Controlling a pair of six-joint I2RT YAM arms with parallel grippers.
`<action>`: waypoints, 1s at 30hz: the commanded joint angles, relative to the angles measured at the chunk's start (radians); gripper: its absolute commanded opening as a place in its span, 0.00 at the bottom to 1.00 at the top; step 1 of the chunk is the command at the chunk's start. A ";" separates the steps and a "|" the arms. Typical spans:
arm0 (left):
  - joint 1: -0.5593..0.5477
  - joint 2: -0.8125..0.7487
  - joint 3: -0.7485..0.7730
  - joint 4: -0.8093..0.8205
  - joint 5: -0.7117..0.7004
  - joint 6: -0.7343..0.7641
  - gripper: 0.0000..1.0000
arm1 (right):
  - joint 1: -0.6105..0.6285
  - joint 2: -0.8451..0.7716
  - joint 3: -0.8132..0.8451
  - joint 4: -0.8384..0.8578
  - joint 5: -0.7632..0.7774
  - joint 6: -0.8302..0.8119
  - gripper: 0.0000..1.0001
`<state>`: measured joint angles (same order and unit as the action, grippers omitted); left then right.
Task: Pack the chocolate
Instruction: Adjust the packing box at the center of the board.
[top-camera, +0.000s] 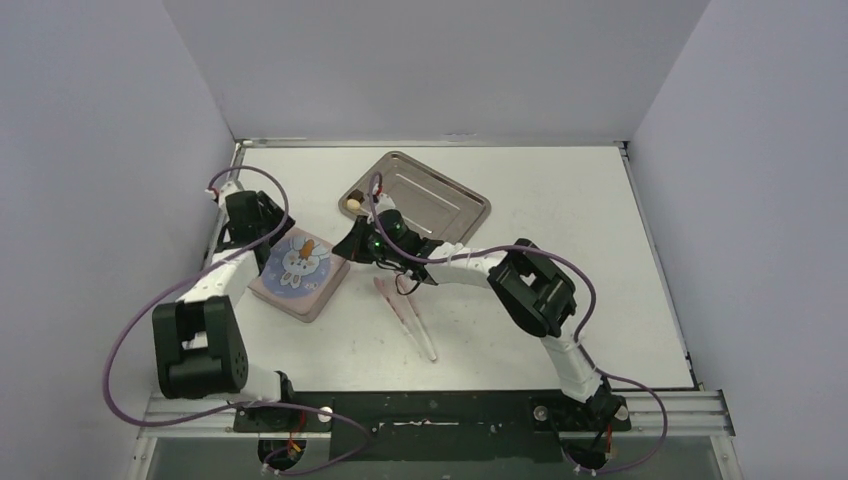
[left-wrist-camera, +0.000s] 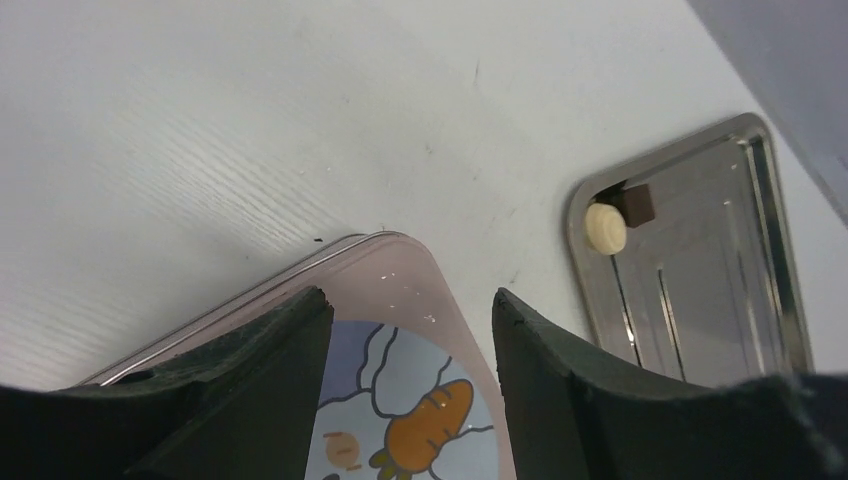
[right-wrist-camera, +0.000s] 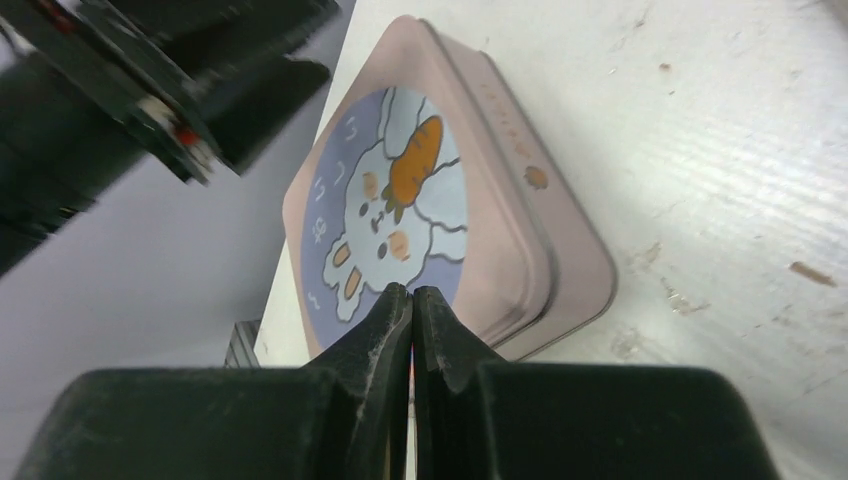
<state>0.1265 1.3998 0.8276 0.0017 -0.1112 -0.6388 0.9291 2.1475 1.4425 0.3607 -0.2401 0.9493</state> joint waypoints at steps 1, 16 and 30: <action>0.007 0.140 0.035 0.065 0.084 -0.003 0.58 | -0.011 0.066 0.062 -0.009 -0.007 0.007 0.00; -0.012 -0.001 0.186 -0.181 0.061 0.048 0.59 | -0.030 -0.102 -0.028 -0.133 0.097 -0.031 0.01; -0.266 -0.376 0.131 -0.175 0.162 0.211 0.97 | -0.090 -0.682 -0.421 -0.330 0.386 -0.222 0.83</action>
<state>-0.0952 1.0897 0.9901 -0.2062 -0.0185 -0.4843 0.8642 1.6409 1.0912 0.1066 -0.0090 0.7956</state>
